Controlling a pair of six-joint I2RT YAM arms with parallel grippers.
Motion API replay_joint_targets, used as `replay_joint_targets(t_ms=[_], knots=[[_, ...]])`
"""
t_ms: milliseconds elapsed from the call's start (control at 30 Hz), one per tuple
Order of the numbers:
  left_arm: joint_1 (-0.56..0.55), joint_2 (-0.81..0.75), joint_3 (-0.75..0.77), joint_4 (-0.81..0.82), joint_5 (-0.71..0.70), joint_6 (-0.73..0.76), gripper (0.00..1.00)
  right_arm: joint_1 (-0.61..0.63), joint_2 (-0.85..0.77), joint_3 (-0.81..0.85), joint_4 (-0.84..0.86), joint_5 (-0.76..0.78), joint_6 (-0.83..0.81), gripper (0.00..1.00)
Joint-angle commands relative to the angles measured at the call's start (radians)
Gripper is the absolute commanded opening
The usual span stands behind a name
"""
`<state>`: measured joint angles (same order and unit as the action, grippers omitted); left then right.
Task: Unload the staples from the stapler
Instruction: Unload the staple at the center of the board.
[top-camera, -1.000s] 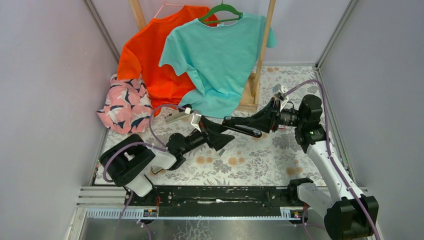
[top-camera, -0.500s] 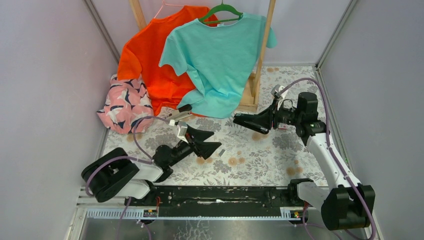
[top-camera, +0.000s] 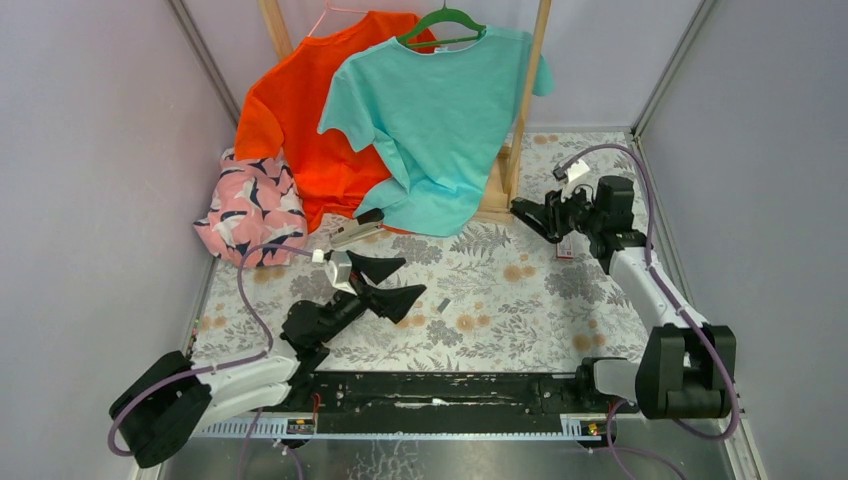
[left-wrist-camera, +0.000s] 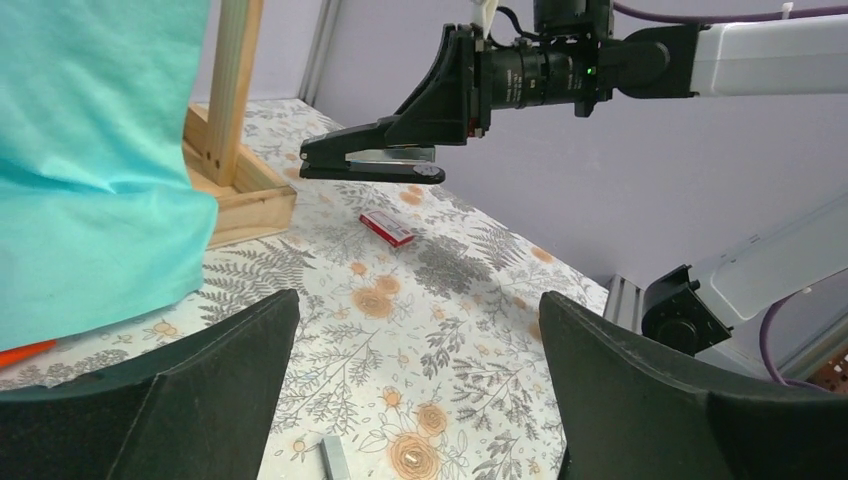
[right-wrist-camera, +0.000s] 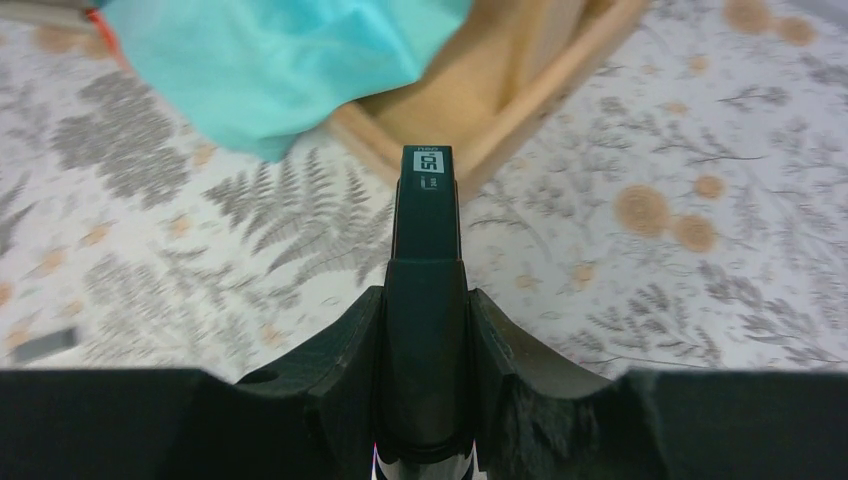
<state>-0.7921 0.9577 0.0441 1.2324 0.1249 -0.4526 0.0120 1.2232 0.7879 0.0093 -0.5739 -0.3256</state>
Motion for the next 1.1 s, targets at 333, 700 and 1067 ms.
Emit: replay_joint_targets(t_ms=[333,700,1067], knots=[[0.009,-0.147,-0.036,-0.191,-0.059,0.06,1.0,0.009,0.348,0.134,0.496,0.462,0.2,0.0],[0.015,-0.248,-0.043,-0.294,-0.058,0.039,1.0,0.044,0.575,0.234,0.443,0.542,0.292,0.16],[0.015,-0.278,-0.028,-0.403,-0.008,-0.089,1.0,0.044,0.55,0.241,0.352,0.483,0.292,0.51]])
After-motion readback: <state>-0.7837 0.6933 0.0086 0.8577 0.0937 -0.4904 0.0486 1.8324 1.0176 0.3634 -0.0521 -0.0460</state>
